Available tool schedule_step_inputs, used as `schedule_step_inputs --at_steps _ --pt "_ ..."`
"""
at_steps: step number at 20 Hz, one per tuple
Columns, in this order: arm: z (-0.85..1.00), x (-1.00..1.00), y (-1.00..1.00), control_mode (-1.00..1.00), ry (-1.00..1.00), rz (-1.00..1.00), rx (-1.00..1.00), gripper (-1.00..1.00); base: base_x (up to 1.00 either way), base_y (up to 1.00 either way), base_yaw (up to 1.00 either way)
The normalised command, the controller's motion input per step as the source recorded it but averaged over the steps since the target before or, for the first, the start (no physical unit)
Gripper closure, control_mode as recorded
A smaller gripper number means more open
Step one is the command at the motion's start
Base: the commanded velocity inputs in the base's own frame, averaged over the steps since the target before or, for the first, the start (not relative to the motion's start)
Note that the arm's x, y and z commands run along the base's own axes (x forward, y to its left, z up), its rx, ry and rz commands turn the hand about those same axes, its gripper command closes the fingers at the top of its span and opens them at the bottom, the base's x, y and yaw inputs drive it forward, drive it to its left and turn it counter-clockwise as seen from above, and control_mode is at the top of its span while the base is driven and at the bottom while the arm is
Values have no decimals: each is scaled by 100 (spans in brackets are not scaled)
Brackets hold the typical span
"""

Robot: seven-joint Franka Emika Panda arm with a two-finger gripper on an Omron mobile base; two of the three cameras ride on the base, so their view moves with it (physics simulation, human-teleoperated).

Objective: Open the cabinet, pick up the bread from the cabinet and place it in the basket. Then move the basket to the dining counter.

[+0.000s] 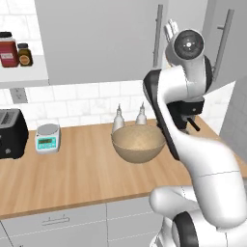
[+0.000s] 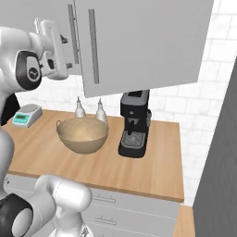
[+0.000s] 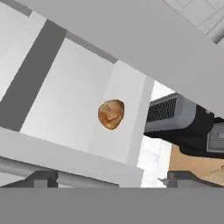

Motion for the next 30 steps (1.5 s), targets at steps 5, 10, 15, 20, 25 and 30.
schedule_step_inputs --at_steps 5,10,15,20,25,30 --pt "0 46 -13 -100 -1 -20 27 -100 0 0 0" --pt "0 35 -17 -100 -5 -6 17 -100 0 0 0" --pt "-19 10 -23 -100 -23 -15 10 -100 0 0 0" --pt "-34 33 -25 -100 -21 -26 10 -100 0 0 0" --pt "-5 -30 -14 -100 -18 -29 10 -100 0 0 0" --pt "0 -99 -42 -100 -13 -34 15 -100 0 0 0"
